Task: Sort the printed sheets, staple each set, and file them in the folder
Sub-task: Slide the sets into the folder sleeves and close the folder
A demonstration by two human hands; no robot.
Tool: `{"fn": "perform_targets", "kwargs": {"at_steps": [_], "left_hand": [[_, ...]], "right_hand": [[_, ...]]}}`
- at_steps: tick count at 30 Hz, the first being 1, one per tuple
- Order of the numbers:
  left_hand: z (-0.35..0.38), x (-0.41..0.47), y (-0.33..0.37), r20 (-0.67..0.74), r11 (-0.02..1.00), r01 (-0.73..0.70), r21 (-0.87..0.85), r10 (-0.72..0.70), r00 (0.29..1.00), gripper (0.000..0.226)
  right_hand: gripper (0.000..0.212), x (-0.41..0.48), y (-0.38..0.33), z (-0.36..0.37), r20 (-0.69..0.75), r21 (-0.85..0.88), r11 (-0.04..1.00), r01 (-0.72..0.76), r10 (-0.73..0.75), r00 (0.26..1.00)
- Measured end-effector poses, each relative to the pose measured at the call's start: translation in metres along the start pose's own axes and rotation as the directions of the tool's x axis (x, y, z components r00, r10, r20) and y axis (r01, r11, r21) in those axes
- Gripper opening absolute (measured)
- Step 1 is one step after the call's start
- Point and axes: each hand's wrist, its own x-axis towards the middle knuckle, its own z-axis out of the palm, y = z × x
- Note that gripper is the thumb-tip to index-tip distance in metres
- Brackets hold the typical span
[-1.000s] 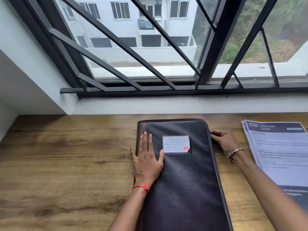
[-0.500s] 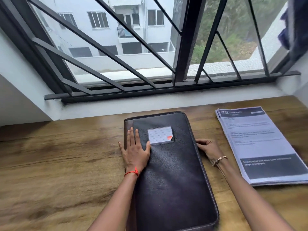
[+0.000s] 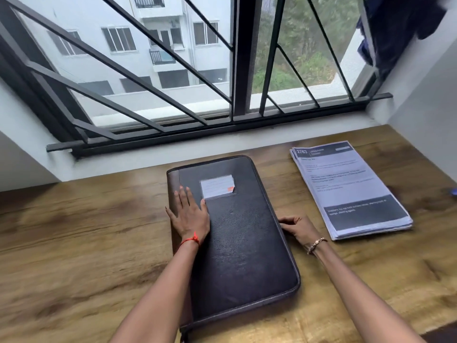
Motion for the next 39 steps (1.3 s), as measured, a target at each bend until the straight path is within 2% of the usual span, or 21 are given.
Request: {"fn": "perform_targets", "kwargs": {"at_steps": [7, 15, 22, 26, 29, 34, 36, 39], "left_hand": [[0.000, -0.036, -0.010, 0.026, 0.999, -0.026, -0.037, 0.027, 0.999, 0.064], [-0.002, -0.091, -0.029, 0.040, 0.997, -0.057, -0.044, 0.059, 0.997, 0.067], [0.004, -0.145, -0.042, 0.009, 0.989, -0.139, -0.041, 0.139, 0.990, 0.068], [0.008, -0.169, -0.052, -0.011, 0.970, -0.241, -0.018, 0.241, 0.971, 0.087], [0.011, -0.173, -0.059, -0.002, 0.957, -0.289, -0.030, 0.290, 0.957, 0.091], [0.010, -0.175, -0.061, 0.020, 0.952, -0.304, -0.025, 0.305, 0.952, 0.092], [0.010, -0.174, -0.062, 0.029, 0.950, -0.311, -0.018, 0.312, 0.950, 0.091], [0.009, -0.174, -0.064, 0.043, 0.944, -0.329, -0.014, 0.330, 0.943, 0.091]], "right_hand": [[0.019, -0.025, 0.023, -0.005, -0.006, 0.022, 1.000, -0.012, 0.012, 1.000], [0.023, -0.058, 0.041, -0.011, -0.004, -0.068, 0.993, 0.096, -0.096, 0.995], [0.020, -0.085, 0.059, -0.004, -0.155, -0.056, 0.993, 0.104, -0.111, 0.982], [0.017, -0.103, 0.069, 0.005, -0.250, -0.028, 0.995, 0.096, -0.100, 0.963], [0.022, -0.118, 0.076, 0.019, -0.379, -0.010, 0.996, 0.086, -0.083, 0.922], [0.023, -0.134, 0.077, 0.048, -0.607, 0.137, 0.986, 0.096, 0.007, 0.795], [0.023, -0.138, 0.075, 0.059, -0.654, 0.215, 0.972, 0.099, 0.068, 0.754], [0.023, -0.142, 0.076, 0.072, -0.660, 0.310, 0.945, 0.100, 0.138, 0.738]]}}
